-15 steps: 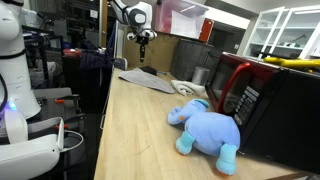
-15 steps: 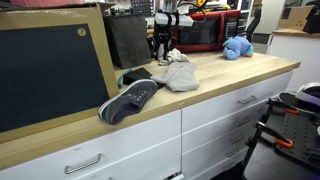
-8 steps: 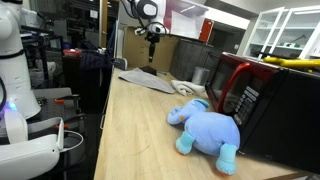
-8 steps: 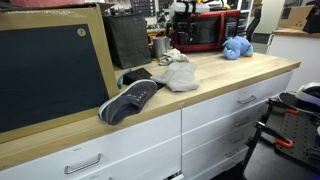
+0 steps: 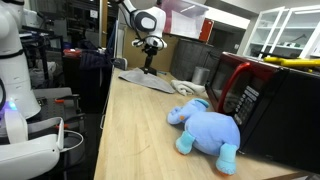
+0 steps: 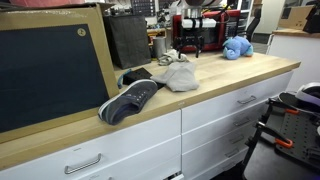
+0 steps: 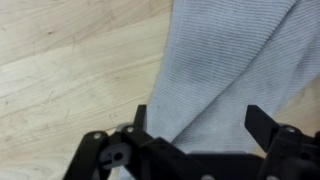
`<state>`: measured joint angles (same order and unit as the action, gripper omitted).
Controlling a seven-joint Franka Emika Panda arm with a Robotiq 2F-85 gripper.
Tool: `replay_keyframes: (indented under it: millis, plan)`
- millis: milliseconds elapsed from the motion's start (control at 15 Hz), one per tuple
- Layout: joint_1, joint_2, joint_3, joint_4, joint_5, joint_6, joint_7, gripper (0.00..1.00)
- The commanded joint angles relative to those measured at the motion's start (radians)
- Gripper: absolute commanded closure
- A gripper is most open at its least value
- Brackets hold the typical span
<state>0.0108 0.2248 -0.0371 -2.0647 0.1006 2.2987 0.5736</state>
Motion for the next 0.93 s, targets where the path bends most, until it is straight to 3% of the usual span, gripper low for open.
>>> replay_keyframes:
  millis: [0, 600, 667, 733, 867]
  plan:
    - [-0.002, 0.040, -0.020, -0.004, 0.003, 0.063, 0.001, 0.00]
    - [-0.019, 0.133, -0.097, 0.041, -0.018, 0.116, 0.005, 0.02]
    - [-0.018, 0.138, -0.096, 0.042, -0.014, 0.120, -0.005, 0.26]
    - [-0.015, 0.139, -0.094, 0.041, -0.012, 0.126, -0.004, 0.26]
    - [-0.007, 0.137, -0.086, 0.034, -0.006, 0.148, -0.006, 0.40]
